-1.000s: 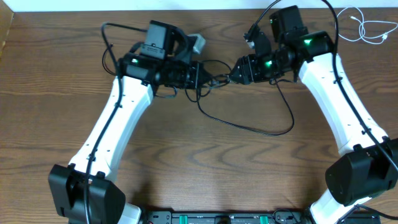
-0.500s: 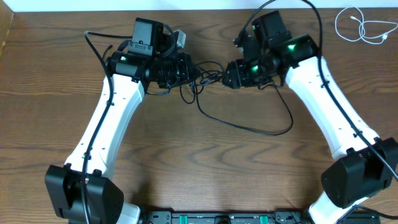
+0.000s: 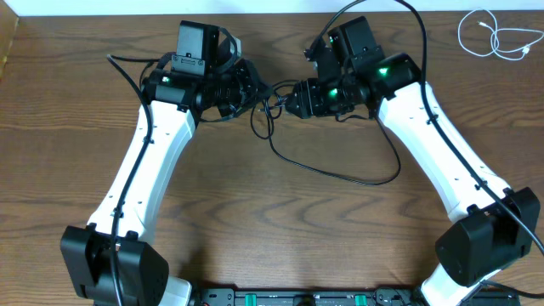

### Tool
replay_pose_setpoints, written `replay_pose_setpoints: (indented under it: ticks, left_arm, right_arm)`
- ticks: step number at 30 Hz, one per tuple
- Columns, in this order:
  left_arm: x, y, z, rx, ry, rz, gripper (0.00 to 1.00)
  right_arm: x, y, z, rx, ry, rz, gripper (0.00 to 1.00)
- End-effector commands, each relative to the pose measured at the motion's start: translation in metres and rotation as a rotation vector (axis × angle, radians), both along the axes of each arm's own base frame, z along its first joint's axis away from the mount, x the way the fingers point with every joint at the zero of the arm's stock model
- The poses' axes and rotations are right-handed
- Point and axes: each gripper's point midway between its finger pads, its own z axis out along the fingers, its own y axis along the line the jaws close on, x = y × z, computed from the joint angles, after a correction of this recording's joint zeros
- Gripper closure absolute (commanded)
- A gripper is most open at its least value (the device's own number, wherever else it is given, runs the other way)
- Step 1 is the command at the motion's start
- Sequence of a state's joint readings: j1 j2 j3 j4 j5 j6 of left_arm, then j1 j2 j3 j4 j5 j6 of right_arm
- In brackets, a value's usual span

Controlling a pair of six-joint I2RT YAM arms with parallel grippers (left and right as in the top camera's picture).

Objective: Untangle cables

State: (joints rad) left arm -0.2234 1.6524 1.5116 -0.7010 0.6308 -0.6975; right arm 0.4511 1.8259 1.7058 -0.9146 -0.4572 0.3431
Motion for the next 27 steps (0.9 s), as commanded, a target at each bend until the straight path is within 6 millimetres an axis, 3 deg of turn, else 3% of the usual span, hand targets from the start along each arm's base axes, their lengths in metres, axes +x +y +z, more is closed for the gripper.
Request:
replay_pose_setpoints:
  ticks: [1,6,12,19,21,27]
  left_arm:
    - [-0.001,-0.005,0.012,-0.085,0.057,0.046,0.93]
    - [-0.006,-0.013,0.019,-0.137,0.066,0.002,0.93]
    - [-0.008,-0.018,0.023,-0.167,0.065,-0.023,0.93]
    - [-0.014,-0.026,0.032,-0.224,0.068,-0.074,0.93]
    - [-0.017,-0.029,0.035,-0.240,0.052,-0.112,0.93]
    - [-0.026,-0.041,0.053,-0.304,-0.058,-0.271,0.93]
  right_arm:
    - [0.004,0.007,-0.004,0.013,0.027,-0.060,0.44]
    - [0.016,0.008,-0.005,0.001,-0.004,-0.118,0.47]
    - [0.023,0.011,-0.027,-0.013,0.042,-0.147,0.49]
    - [0.033,0.016,-0.038,-0.004,0.045,-0.164,0.52]
    - [0.034,0.016,-0.043,-0.009,0.050,-0.166,0.57]
    - [0.037,0.008,-0.062,-0.040,0.092,-0.182,0.88]
